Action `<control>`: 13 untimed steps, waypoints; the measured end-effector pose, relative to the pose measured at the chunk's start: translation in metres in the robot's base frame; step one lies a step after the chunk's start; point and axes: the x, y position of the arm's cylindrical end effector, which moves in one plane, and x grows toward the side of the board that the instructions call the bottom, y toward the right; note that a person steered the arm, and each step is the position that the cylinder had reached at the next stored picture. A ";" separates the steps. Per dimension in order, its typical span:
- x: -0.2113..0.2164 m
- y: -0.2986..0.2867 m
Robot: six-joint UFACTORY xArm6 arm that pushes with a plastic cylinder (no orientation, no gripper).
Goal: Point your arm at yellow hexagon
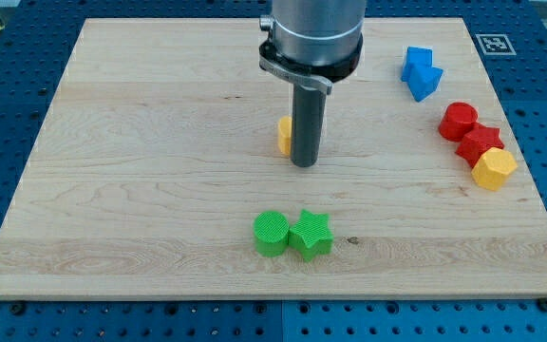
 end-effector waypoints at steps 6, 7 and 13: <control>0.134 0.307; 0.124 0.314; 0.062 0.314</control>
